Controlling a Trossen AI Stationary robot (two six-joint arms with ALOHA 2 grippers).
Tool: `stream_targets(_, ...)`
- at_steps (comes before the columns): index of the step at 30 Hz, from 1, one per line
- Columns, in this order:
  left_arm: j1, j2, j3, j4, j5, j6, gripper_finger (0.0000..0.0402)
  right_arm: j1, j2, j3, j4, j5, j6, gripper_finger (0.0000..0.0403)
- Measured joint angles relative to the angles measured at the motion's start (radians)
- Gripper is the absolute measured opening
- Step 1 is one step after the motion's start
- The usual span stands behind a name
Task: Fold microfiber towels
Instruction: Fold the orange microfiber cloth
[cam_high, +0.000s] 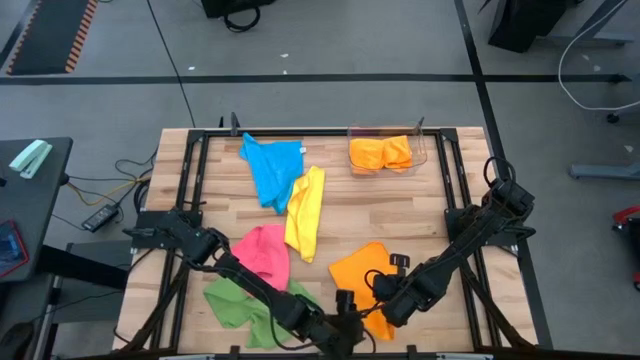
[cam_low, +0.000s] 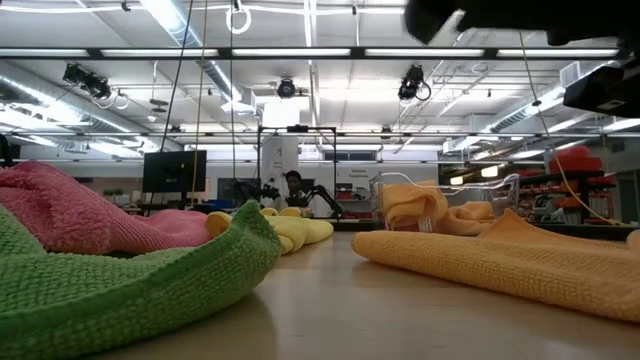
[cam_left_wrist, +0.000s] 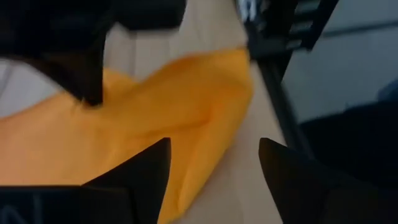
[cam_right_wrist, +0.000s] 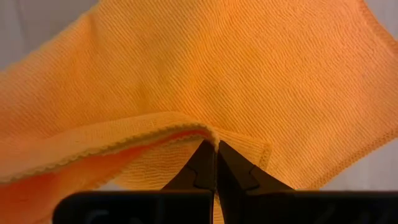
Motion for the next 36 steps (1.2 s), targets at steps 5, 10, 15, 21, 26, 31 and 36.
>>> stream_targets(5, -0.015, 0.046, 0.001, 0.139, -0.031, 0.017, 0.0272, 0.001, 0.000, 0.000, 0.001, 0.018, -0.001, 0.0010)
stream_targets(10, -0.035, 0.097, 0.000, 0.218, -0.147, 0.029, 0.0261, 0.001, 0.000, 0.001, 0.005, 0.023, -0.007, 0.0010)
stream_targets(15, -0.048, 0.145, 0.000, 0.322, -0.213, 0.123, 0.0249, 0.000, 0.000, 0.001, 0.009, 0.027, -0.009, 0.0010)
stream_targets(21, -0.040, 0.146, 0.000, 0.331, -0.212, 0.106, 0.0243, 0.001, 0.000, 0.000, 0.009, 0.025, -0.008, 0.0010)
stream_targets(26, -0.025, 0.146, 0.000, 0.346, -0.206, 0.100, 0.0241, 0.001, 0.000, 0.000, 0.015, 0.025, -0.006, 0.0010)
stream_targets(31, -0.016, 0.146, 0.000, 0.344, -0.137, 0.100, 0.0225, 0.001, 0.000, 0.000, 0.015, 0.026, -0.001, 0.0010)
stream_targets(36, -0.011, 0.146, 0.000, 0.341, 0.020, 0.121, 0.0196, 0.001, 0.000, 0.001, 0.015, 0.026, -0.001, 0.0010)
